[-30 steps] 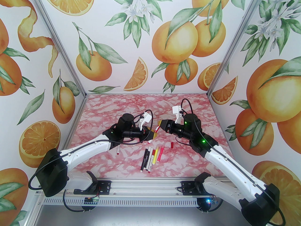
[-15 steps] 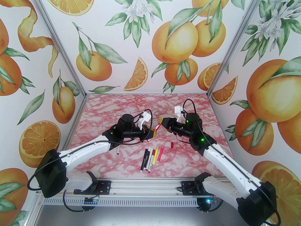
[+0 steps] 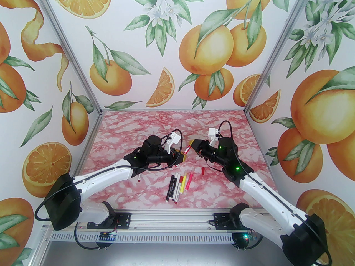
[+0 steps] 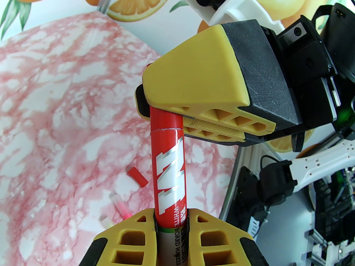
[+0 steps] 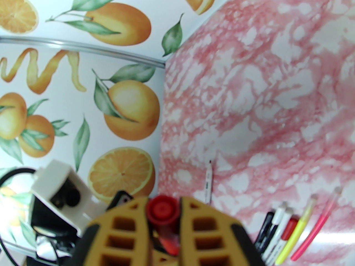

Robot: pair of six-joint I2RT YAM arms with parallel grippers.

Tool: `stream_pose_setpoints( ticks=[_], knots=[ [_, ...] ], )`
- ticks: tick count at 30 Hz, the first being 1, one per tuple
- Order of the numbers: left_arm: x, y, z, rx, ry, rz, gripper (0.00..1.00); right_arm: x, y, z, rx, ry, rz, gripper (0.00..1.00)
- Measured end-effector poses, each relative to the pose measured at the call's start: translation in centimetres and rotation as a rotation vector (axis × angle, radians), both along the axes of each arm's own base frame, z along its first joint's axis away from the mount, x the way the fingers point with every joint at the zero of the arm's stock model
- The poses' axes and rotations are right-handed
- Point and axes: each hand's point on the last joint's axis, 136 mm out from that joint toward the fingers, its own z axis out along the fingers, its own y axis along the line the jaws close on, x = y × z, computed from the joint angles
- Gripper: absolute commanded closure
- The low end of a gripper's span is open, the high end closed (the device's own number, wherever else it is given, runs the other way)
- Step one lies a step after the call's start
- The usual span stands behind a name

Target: Open the pen caps

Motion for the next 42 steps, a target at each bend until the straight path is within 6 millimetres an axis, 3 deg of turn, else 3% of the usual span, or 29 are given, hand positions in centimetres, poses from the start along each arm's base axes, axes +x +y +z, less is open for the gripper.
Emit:
stream_pose_setpoints(
  ticks=[20,42],
  knots=[
    [-0.6,-0.7,0.3,-0.025,0.009,-0.05,1.0,-0.8,-0.1,1.4,-0.289,-0.188,0.05,1.0],
    [0.2,-0.4,0.2,-0.006,-0.017,-0.006,1.0,0.2,0.0,0.8,-0.144,-0.033,-0.011,1.0]
  ],
)
